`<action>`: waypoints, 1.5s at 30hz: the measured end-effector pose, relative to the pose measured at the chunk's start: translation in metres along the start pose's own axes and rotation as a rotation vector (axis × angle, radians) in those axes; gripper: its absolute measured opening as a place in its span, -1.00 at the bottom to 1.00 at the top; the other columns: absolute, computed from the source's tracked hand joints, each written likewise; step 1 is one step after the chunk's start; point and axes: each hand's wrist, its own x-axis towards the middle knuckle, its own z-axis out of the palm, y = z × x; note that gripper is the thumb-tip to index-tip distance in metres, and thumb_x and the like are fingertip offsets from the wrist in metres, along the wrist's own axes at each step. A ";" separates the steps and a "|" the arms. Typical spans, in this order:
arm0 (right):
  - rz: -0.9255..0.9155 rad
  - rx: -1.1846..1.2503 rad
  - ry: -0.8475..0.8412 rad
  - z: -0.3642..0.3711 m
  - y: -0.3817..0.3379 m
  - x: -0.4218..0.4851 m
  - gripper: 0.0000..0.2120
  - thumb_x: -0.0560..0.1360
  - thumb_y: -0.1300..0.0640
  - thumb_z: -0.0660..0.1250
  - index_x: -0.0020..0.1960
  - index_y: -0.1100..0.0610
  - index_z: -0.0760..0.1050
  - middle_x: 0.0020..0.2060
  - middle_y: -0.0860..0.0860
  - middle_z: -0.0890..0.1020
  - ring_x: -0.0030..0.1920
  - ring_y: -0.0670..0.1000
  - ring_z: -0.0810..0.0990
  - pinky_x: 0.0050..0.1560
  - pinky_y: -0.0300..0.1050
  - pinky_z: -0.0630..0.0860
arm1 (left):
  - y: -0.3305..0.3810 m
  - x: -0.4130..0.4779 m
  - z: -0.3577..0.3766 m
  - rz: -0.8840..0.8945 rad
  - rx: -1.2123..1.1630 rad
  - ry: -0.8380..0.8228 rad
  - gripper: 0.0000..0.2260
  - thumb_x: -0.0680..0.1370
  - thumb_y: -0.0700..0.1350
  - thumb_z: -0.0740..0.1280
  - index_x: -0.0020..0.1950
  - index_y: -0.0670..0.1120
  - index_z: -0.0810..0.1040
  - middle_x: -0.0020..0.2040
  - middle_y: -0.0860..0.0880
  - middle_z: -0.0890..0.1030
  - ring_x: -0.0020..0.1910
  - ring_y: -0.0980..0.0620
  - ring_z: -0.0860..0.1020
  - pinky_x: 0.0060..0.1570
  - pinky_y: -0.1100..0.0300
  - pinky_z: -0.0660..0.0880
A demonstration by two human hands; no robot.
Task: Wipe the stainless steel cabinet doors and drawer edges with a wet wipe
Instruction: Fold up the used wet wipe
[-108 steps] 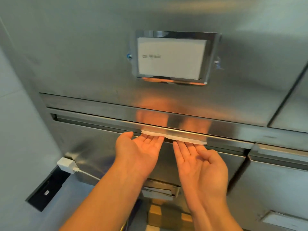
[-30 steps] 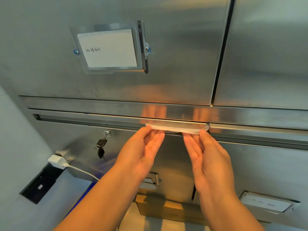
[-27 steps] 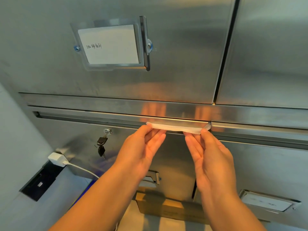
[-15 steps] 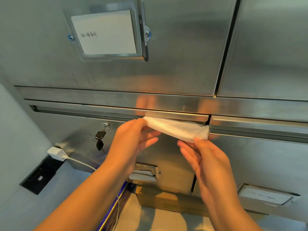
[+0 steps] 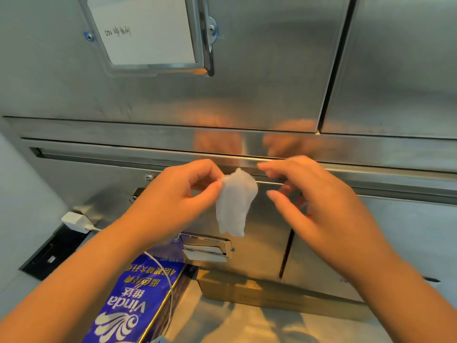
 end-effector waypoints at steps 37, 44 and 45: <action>0.198 -0.019 0.017 -0.479 -0.238 0.174 -0.86 0.48 0.14 0.28 -0.06 0.06 0.62 -0.15 -0.08 0.64 -0.14 -0.15 0.54 -0.12 -0.25 0.50 | 0.439 0.132 -0.301 0.255 -0.069 -0.424 -0.68 0.49 0.05 0.31 0.25 0.18 0.48 -0.16 0.17 0.58 -0.16 0.21 0.53 -0.08 0.27 0.47; 0.370 -0.032 0.201 -0.606 -0.272 0.119 -0.86 0.42 0.19 0.30 -0.09 0.09 0.63 -0.17 -0.07 0.65 -0.15 -0.07 0.59 -0.10 -0.13 0.54 | 0.578 0.142 -0.299 0.554 0.061 -0.412 -0.64 0.48 0.23 0.18 0.21 0.17 0.51 -0.13 0.24 0.49 -0.15 0.25 0.42 -0.19 0.35 0.40; 0.376 -0.031 0.234 -0.623 -0.272 0.109 -0.85 0.42 0.21 0.30 -0.10 0.10 0.63 -0.17 -0.06 0.65 -0.15 -0.07 0.59 -0.10 -0.14 0.54 | 0.597 0.140 -0.291 0.567 0.058 -0.382 -0.65 0.47 0.23 0.20 0.20 0.18 0.51 -0.12 0.24 0.49 -0.16 0.24 0.42 -0.20 0.34 0.41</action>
